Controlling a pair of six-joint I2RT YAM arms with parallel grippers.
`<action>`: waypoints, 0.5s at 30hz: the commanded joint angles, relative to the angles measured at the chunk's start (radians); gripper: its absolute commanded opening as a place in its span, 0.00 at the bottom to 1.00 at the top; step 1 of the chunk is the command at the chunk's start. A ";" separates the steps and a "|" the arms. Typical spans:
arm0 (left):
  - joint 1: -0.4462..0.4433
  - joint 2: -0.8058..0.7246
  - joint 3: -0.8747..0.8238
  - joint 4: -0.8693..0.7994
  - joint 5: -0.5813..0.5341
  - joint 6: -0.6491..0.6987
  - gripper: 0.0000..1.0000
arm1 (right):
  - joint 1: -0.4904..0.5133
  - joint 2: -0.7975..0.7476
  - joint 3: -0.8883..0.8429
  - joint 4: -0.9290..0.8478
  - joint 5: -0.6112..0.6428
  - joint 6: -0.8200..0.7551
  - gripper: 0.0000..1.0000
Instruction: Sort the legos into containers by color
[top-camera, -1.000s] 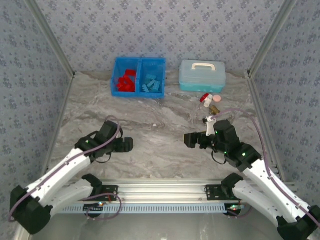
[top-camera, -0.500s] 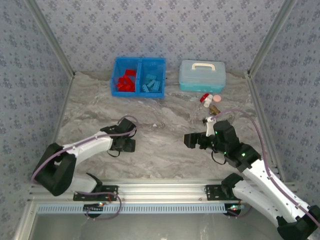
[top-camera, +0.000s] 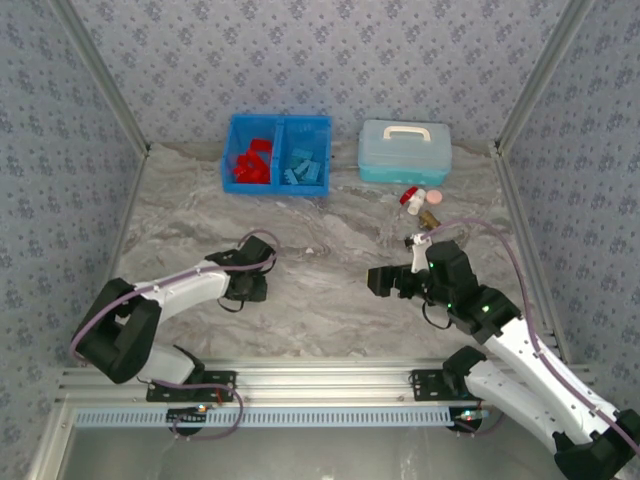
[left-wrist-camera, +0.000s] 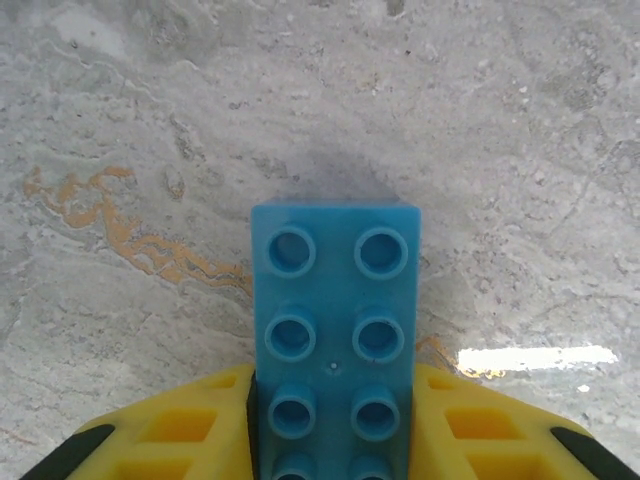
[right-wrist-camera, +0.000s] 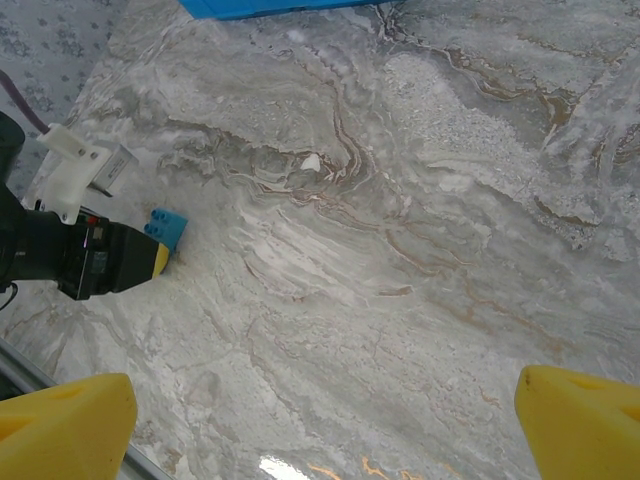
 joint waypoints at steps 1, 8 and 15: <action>-0.005 -0.079 0.031 -0.017 0.013 -0.012 0.31 | -0.006 -0.002 -0.005 0.010 -0.004 0.013 1.00; -0.001 -0.282 0.135 -0.045 0.016 0.052 0.30 | -0.008 0.000 -0.005 0.011 -0.003 0.012 1.00; 0.047 -0.249 0.309 0.076 -0.041 0.183 0.28 | -0.008 0.001 -0.010 0.017 -0.001 0.016 1.00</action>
